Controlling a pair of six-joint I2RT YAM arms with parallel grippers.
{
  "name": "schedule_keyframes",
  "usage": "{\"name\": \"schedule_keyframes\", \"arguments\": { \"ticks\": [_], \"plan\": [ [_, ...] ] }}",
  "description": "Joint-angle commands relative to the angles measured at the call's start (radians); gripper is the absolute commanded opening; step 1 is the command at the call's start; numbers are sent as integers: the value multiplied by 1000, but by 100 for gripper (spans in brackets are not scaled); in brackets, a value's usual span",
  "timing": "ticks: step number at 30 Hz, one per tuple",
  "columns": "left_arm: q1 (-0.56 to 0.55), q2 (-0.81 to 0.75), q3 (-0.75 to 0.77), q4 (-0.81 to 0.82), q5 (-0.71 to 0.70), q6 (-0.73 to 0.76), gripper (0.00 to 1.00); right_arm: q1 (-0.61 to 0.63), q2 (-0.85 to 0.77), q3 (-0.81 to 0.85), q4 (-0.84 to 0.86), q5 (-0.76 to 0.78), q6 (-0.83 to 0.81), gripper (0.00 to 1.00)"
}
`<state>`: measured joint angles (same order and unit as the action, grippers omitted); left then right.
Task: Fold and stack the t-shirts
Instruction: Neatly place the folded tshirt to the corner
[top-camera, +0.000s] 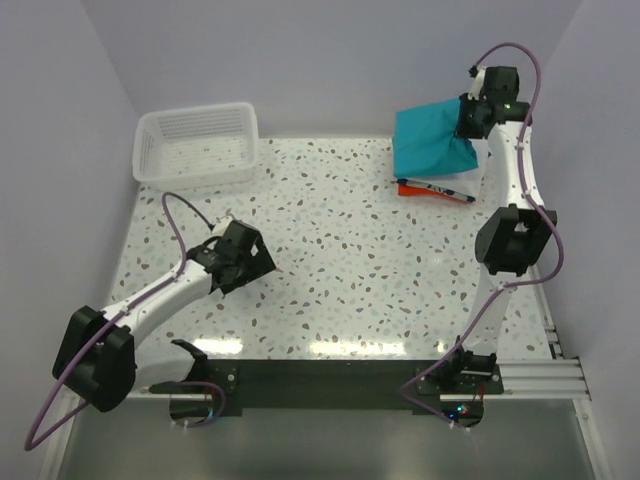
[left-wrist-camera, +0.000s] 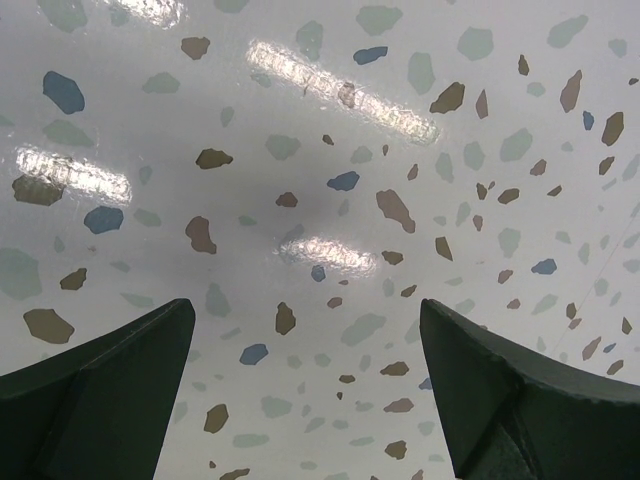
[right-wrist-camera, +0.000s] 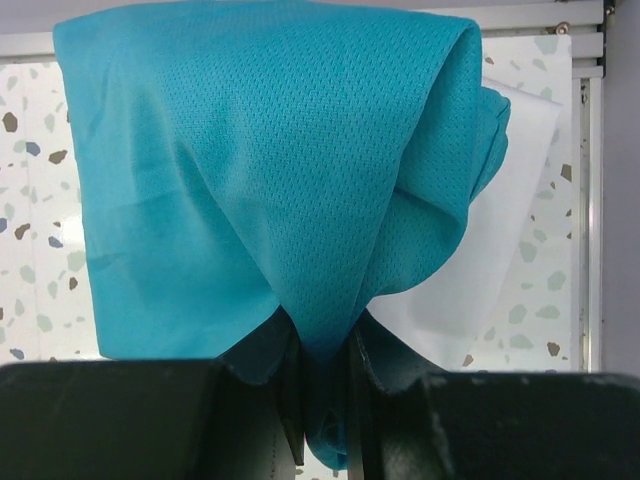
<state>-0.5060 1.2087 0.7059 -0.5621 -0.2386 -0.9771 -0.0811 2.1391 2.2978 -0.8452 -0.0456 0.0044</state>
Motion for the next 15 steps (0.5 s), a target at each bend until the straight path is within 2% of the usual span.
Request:
{"name": "schedule_keyframes", "arguments": {
  "ticks": [1,15],
  "plan": [
    [6,9,46,30,-2,14,100,-12,5,-4,64,-8,23,0],
    [6,32,56,28,-8,18,100,-74,36,-81,72,-28,66,1]
  ]
}}
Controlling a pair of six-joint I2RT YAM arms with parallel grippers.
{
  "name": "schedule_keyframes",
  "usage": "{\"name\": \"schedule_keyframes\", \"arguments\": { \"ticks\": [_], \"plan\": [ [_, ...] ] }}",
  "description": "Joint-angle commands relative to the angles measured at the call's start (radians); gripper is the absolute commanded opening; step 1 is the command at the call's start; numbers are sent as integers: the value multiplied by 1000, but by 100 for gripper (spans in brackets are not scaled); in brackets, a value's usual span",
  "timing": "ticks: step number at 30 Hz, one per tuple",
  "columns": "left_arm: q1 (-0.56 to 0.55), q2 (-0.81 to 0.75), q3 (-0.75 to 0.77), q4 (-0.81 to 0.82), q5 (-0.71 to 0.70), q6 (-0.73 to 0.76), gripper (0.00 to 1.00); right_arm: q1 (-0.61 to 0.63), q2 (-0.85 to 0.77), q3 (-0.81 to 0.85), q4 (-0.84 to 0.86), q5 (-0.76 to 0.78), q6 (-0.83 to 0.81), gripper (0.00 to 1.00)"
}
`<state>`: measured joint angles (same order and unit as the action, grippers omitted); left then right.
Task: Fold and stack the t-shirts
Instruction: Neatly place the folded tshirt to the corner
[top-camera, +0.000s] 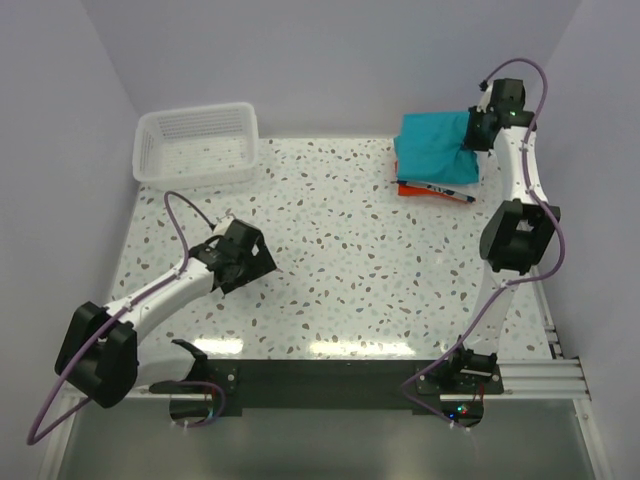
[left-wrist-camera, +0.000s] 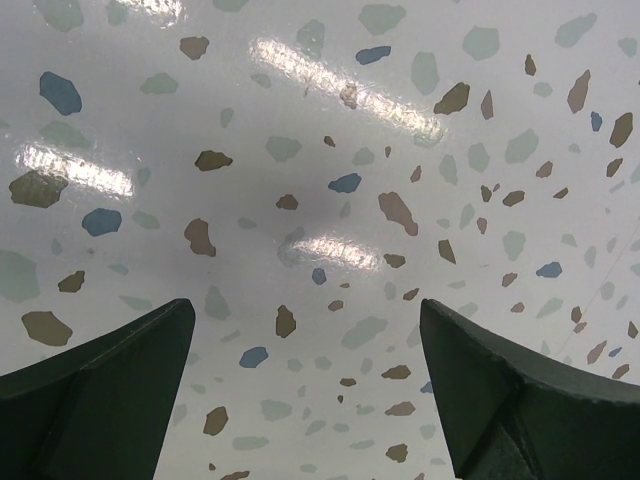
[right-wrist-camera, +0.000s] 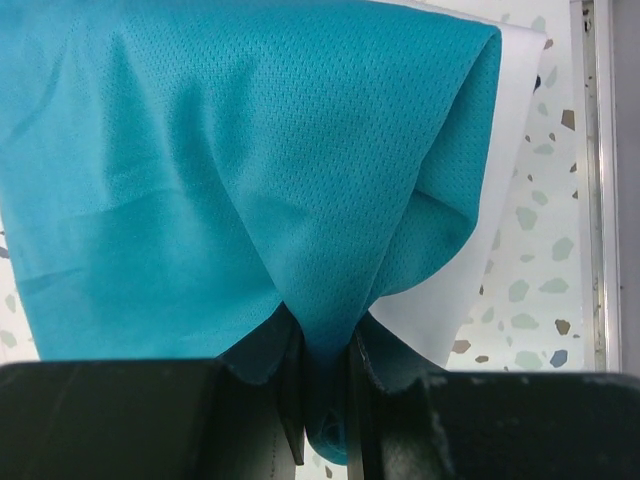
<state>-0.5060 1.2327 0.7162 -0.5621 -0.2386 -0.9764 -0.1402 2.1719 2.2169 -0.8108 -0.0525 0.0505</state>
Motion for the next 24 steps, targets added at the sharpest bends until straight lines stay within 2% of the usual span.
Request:
{"name": "schedule_keyframes", "arguments": {
  "ticks": [1,16,19,20,21,22,23,24],
  "plan": [
    [6,11,49,25,-8,18,100,-16,6,-3,36,-20,18,1],
    [4,16,46,27,-5,15,100,-48,49,1,-18,-9,40,3],
    [4,24,46,28,-2,12,100,-53,52,-2,-10,0,40,9],
    [6,25,46,28,-2,12,100,-56,54,0,-8,2,45,21],
    [6,27,46,30,-1,12,100,-56,55,4,-8,8,48,27],
    [4,31,46,28,-1,13,100,-56,55,6,-7,14,52,42],
    [6,31,49,28,1,12,100,-58,57,7,-7,23,55,98],
    [4,31,48,28,1,13,100,-58,57,13,-8,32,61,99]
  ]
}}
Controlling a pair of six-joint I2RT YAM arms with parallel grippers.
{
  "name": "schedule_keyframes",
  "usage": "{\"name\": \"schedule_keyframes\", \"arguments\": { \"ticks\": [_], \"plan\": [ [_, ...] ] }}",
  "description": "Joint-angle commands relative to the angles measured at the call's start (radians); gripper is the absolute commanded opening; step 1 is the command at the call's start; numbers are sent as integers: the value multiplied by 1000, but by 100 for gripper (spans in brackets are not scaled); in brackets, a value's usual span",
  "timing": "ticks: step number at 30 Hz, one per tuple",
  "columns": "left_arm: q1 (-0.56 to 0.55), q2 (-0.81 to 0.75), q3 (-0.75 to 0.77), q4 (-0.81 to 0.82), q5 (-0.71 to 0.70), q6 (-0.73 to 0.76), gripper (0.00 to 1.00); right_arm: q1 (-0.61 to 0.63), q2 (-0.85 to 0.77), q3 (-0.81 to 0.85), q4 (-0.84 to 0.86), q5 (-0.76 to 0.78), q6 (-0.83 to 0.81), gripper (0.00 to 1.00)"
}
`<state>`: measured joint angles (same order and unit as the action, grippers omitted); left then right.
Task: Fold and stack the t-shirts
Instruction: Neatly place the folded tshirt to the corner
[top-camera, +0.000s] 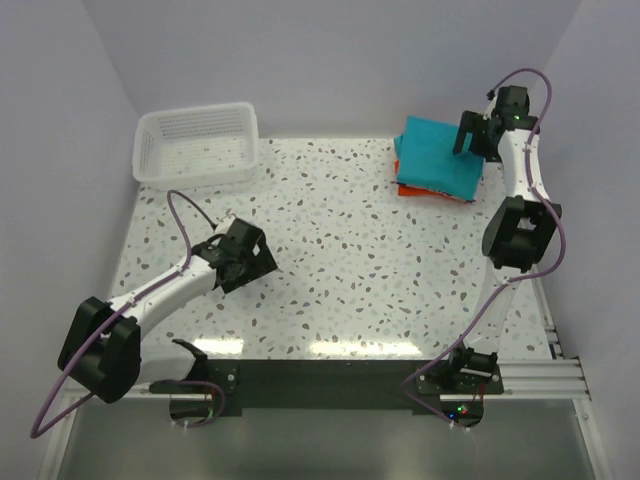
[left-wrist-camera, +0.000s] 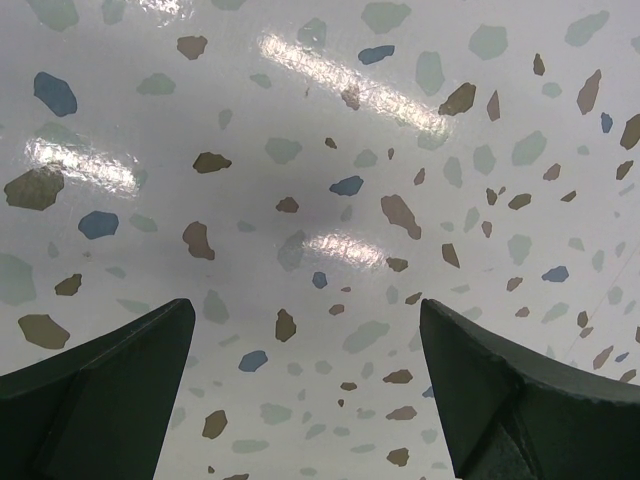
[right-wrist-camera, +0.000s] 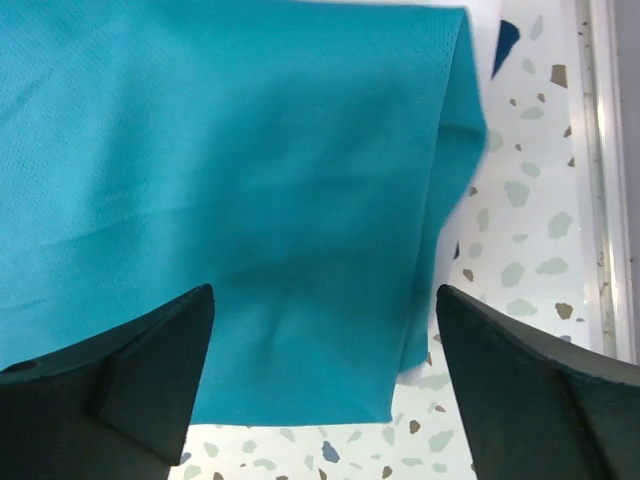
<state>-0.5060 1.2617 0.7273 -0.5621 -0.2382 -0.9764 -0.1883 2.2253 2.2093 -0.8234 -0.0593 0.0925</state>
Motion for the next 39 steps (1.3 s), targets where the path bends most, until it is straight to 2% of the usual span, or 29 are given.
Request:
{"name": "schedule_keyframes", "arguments": {
  "ticks": [1,13,18,23,28,33,39],
  "plan": [
    [4,1,38,28,0,10,100,-11,2,24,4,48,21,99],
    [4,-7,24,47,11,22,100,-13,-134,-69,93,56,59,99],
    [4,-30,7,62,16,28,100,-8,-234,-175,170,-51,52,99],
    [6,-41,0,64,13,33,100,24,-266,-234,207,-63,33,99],
    [4,-53,-5,64,10,35,100,62,-192,-201,190,11,30,99],
    [6,-58,-8,54,4,35,100,64,-37,-41,150,74,24,99],
    [6,-59,-2,44,-10,25,100,64,146,118,181,62,1,99]
  ]
}}
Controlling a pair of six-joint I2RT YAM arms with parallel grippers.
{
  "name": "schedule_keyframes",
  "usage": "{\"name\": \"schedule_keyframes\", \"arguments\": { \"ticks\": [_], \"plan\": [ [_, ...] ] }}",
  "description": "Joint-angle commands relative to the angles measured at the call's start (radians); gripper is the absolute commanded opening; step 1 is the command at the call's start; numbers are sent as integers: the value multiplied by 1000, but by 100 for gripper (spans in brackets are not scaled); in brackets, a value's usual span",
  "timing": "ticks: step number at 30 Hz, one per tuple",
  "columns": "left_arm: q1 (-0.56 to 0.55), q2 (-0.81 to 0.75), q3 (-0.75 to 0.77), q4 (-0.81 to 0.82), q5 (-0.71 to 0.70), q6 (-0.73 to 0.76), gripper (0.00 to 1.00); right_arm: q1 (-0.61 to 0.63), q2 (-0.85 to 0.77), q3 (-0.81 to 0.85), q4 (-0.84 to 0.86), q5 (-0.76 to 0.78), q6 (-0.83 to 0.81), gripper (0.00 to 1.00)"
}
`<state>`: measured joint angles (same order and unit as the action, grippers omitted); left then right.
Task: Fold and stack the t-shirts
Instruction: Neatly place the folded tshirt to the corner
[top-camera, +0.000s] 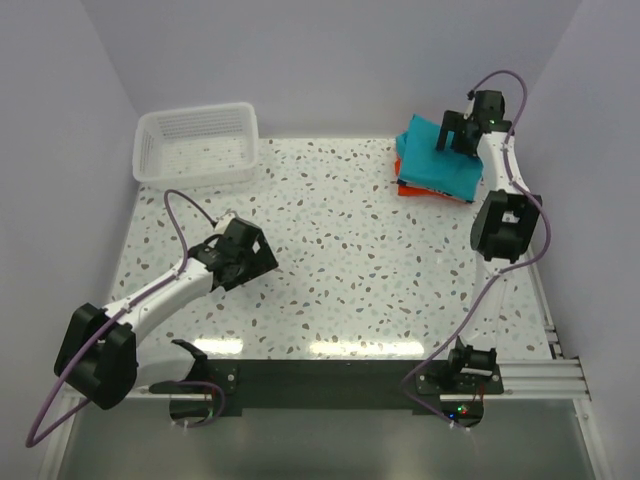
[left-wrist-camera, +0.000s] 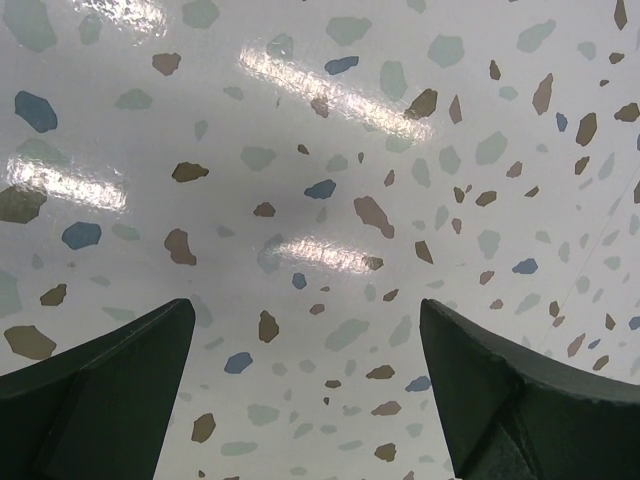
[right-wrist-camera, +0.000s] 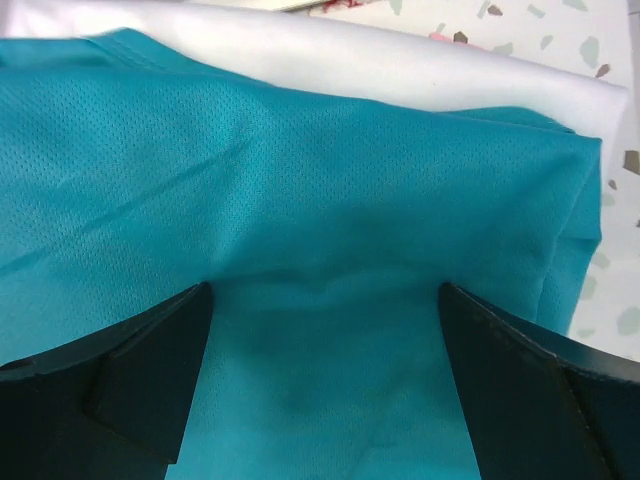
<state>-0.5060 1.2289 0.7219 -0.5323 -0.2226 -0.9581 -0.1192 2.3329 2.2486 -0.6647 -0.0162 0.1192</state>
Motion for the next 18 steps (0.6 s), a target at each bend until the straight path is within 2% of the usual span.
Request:
{"name": "schedule_keyframes", "arguments": {
  "ticks": [1,5,8,18],
  "plan": [
    [6,-25,5,8,-37,5,100,-7,52,109,22,27,-38,99],
    [6,-19,13,9,-41,4,100,-5,85,98,98,18,-76,99],
    [6,-11,16,15,-41,4,100,-4,106,121,83,18,-93,99],
    [6,-9,5,34,-15,10,100,41,-44,51,183,-48,-61,99]
  ]
}}
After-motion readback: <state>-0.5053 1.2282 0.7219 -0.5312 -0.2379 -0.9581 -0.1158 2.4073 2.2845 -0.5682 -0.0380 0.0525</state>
